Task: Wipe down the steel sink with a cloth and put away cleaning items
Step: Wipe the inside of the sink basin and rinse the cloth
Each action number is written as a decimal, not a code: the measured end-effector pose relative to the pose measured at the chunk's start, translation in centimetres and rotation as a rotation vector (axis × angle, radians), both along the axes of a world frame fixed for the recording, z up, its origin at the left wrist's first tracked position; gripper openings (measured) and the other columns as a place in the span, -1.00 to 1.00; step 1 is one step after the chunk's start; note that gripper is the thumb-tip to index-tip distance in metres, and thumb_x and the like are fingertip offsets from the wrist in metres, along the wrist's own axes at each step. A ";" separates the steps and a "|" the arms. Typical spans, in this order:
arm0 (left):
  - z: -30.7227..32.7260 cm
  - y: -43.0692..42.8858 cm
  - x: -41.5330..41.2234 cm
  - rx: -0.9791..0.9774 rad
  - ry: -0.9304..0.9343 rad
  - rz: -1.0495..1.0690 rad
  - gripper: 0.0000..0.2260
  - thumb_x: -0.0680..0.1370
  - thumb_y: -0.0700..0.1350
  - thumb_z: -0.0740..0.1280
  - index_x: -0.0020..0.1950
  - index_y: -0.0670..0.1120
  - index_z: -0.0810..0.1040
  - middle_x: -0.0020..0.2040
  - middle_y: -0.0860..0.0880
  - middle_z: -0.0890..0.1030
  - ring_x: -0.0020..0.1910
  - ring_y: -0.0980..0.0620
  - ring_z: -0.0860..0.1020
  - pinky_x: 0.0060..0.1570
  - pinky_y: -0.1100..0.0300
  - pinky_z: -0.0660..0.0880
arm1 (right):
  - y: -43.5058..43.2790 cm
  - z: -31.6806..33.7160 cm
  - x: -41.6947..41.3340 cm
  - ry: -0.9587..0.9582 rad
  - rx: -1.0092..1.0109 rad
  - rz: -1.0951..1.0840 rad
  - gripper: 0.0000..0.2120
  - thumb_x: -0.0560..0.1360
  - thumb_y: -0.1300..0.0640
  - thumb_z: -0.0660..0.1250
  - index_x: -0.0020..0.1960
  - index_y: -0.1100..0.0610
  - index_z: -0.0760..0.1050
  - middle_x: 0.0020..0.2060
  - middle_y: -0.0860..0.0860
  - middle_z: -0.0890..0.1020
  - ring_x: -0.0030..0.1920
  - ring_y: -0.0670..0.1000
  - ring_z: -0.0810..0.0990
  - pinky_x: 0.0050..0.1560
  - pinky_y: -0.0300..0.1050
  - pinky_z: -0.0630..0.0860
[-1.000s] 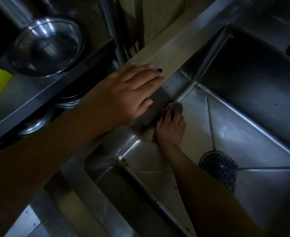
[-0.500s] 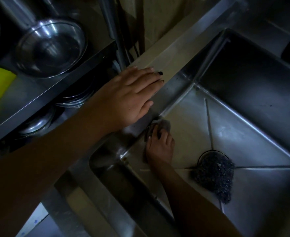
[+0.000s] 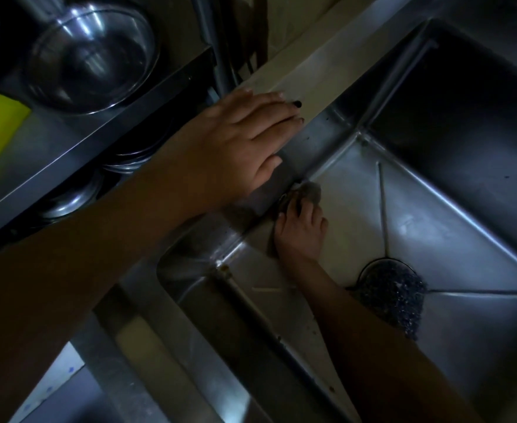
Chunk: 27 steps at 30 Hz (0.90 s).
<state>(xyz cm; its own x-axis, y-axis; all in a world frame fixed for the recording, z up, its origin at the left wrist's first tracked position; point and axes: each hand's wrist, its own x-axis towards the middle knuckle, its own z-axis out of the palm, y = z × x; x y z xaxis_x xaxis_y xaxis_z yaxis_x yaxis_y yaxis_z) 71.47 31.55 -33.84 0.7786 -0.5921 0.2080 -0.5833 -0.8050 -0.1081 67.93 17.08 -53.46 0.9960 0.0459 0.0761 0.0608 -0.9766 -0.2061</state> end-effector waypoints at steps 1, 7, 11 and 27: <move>0.0 0.0 0.0 0.006 0.006 0.007 -0.59 0.60 -0.04 0.05 0.38 -0.19 0.35 0.38 -0.16 0.40 0.39 -0.10 0.33 0.37 -0.06 0.24 | -0.1 0.0 -0.9 -0.012 0.008 0.052 -0.59 0.36 0.05 0.38 0.16 0.20 0.59 -0.03 0.16 0.64 -0.11 0.18 0.63 -0.17 -0.08 0.52; 0.3 0.2 -0.2 0.026 0.009 0.030 -0.59 0.61 -0.02 0.04 0.39 -0.18 0.35 0.38 -0.14 0.40 0.40 -0.09 0.31 0.41 -0.01 0.19 | 0.2 0.2 -7.8 0.068 0.074 0.460 -0.58 0.38 -0.03 0.29 0.20 0.06 0.56 0.00 0.04 0.64 -0.12 0.13 0.61 -0.14 -0.11 0.53; 0.5 0.0 -0.4 0.013 0.008 0.036 -0.60 0.61 -0.03 0.06 0.38 -0.18 0.36 0.37 -0.15 0.41 0.39 -0.08 0.33 0.40 -0.01 0.22 | -0.7 0.6 -9.6 0.051 0.049 0.653 -0.58 0.38 -0.05 0.22 0.20 0.00 0.55 -0.05 -0.03 0.62 -0.12 0.07 0.60 -0.13 -0.16 0.52; 0.3 0.1 -0.5 0.006 0.043 0.046 -0.60 0.62 -0.03 0.05 0.40 -0.16 0.32 0.40 -0.13 0.37 0.43 -0.06 0.27 0.43 0.00 0.16 | -0.4 0.8 -7.9 0.084 0.036 0.780 -0.51 0.27 -0.12 0.40 0.20 -0.16 0.52 -0.02 -0.08 0.59 -0.10 0.04 0.57 -0.16 -0.13 0.45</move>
<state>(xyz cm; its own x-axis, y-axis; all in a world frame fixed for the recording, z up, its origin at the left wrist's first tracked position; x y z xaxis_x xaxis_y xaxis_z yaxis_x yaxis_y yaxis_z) 71.00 31.67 -33.49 0.8133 -0.5564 0.1702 -0.5498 -0.8306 -0.0881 60.03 16.66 -52.65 0.6793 0.7337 0.0166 0.7093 -0.6506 -0.2713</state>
